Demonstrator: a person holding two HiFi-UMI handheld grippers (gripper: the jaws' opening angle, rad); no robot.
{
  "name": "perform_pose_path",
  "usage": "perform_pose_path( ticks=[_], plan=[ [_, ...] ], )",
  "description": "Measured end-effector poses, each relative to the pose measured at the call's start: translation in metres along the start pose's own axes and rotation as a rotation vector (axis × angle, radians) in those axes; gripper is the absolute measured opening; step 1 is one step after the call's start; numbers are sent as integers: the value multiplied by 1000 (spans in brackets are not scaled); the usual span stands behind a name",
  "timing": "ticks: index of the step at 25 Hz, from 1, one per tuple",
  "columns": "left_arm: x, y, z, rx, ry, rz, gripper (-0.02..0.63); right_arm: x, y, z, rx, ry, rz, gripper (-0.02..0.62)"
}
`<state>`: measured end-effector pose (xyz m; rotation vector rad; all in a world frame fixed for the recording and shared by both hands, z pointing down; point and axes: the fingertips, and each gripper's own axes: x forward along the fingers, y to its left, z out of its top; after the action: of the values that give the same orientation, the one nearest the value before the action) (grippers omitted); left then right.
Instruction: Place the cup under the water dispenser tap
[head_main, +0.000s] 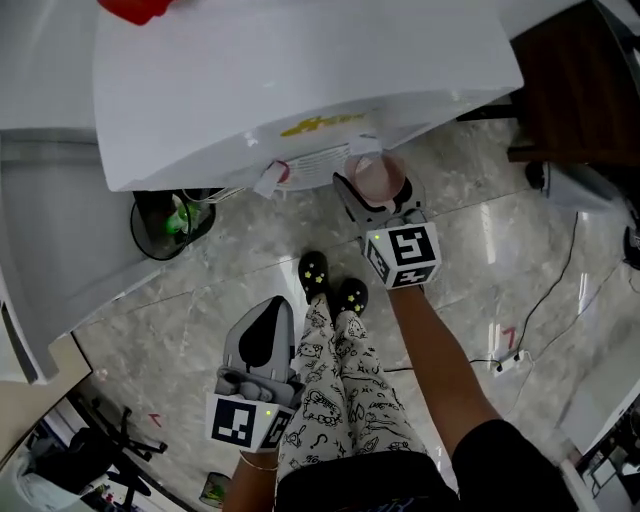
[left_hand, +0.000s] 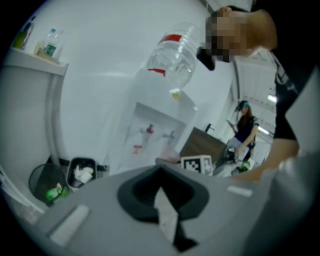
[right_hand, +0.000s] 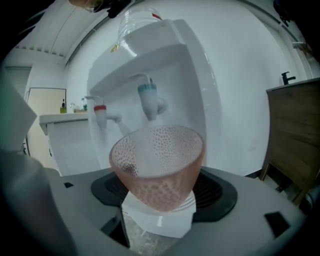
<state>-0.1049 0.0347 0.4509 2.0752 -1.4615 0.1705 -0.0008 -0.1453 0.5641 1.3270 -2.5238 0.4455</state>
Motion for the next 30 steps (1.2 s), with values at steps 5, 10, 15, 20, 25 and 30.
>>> perform_pose_path(
  ticks=[5,10,15,20,25,30],
  plan=[
    [7,6,-12,-14,46,-1,-11,29,-3,-27,-51,43,9,357],
    [7,17,-13,-13,66,24,-11,44,-1,-39,-52,67,11,357],
    [10,13,-13,-44,61,9,-11,53,-6,-48,-55,126,18,357],
    [9,5,-10,-62,55,-17,-11,53,-4,-52,-33,173,53,357],
    [7,-4,-2,-90,29,-45,-11,53,-3,-55,-30,213,72,357],
    [-6,-2,-9,-75,61,-28,-11,50,-3,-61,12,243,25,359]
  ],
)
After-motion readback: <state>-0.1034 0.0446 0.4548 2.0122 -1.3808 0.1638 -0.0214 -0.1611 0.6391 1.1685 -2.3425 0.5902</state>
